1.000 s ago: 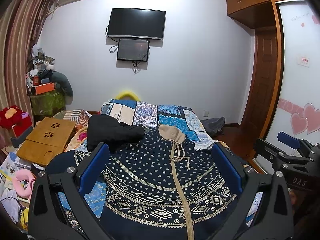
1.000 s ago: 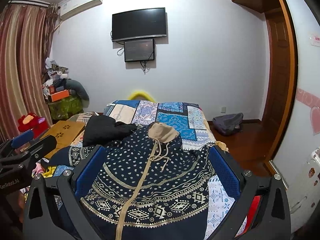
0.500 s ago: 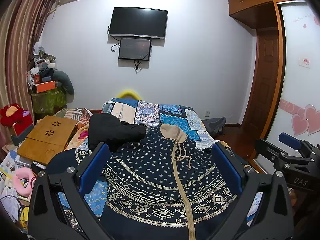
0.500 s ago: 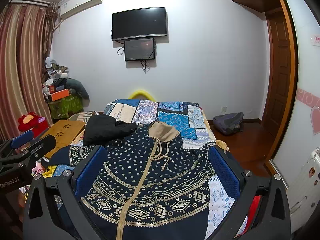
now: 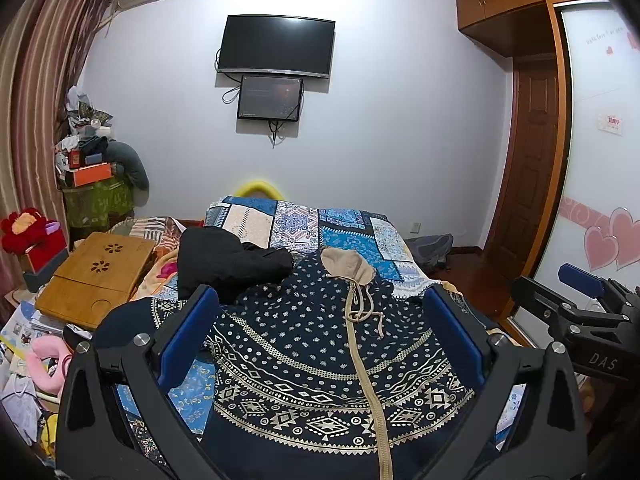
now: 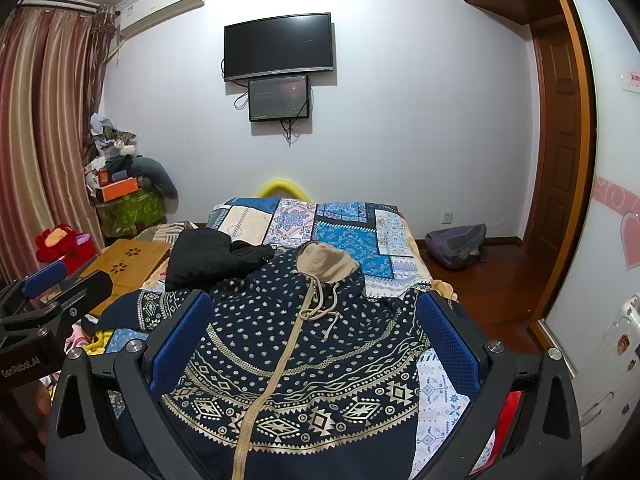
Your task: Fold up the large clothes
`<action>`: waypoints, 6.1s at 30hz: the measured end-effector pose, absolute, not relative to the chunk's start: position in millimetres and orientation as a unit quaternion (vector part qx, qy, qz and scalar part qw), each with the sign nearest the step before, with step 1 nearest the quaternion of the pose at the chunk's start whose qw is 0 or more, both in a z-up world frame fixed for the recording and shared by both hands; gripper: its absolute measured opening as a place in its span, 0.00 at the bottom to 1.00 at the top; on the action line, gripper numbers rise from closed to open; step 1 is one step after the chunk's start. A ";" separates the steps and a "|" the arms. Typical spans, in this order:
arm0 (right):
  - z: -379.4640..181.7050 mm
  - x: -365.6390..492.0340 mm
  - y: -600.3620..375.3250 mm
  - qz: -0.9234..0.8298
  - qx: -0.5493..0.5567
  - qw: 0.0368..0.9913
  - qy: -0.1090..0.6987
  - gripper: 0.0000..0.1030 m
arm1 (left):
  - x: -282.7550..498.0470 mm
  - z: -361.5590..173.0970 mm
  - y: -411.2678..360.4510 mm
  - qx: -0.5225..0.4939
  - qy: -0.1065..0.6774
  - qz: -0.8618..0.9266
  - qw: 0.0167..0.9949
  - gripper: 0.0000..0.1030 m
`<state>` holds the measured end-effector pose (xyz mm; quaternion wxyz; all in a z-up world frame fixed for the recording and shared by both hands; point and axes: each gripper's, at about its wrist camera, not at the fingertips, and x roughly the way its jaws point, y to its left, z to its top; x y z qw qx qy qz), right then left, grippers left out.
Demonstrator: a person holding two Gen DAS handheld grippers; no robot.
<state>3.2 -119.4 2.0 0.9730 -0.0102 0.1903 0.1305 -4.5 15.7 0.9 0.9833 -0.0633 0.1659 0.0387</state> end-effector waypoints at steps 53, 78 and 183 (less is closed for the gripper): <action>-114.3 226.2 -36.4 0.192 -0.101 0.901 0.375 0.99 | 134.8 -221.4 344.0 -0.380 0.379 0.218 0.815 0.83; -101.3 209.1 -47.2 0.190 -0.099 0.904 0.370 0.99 | 157.3 -212.3 371.9 -0.343 0.383 0.239 0.823 0.06; -42.5 261.2 28.5 0.251 -0.119 0.913 0.300 0.12 | 200.2 -217.9 199.6 -0.084 0.513 0.062 0.852 0.87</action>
